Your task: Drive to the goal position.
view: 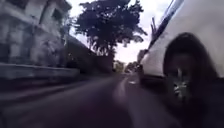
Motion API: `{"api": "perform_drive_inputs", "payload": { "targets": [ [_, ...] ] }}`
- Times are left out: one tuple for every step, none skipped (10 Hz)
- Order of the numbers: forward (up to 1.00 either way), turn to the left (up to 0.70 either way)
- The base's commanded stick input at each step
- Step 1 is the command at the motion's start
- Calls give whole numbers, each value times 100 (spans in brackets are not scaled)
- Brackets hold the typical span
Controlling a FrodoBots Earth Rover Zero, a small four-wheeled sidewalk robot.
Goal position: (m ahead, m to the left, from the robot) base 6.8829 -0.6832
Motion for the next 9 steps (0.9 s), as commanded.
{"api": "perform_drive_inputs", "payload": {
  "targets": [
    [70, -35],
    [70, -35],
    [70, -35],
    [70, -35],
    [70, -11],
    [70, 0],
    [70, 0],
    [70, 0],
    [70, 0]
  ]
}}
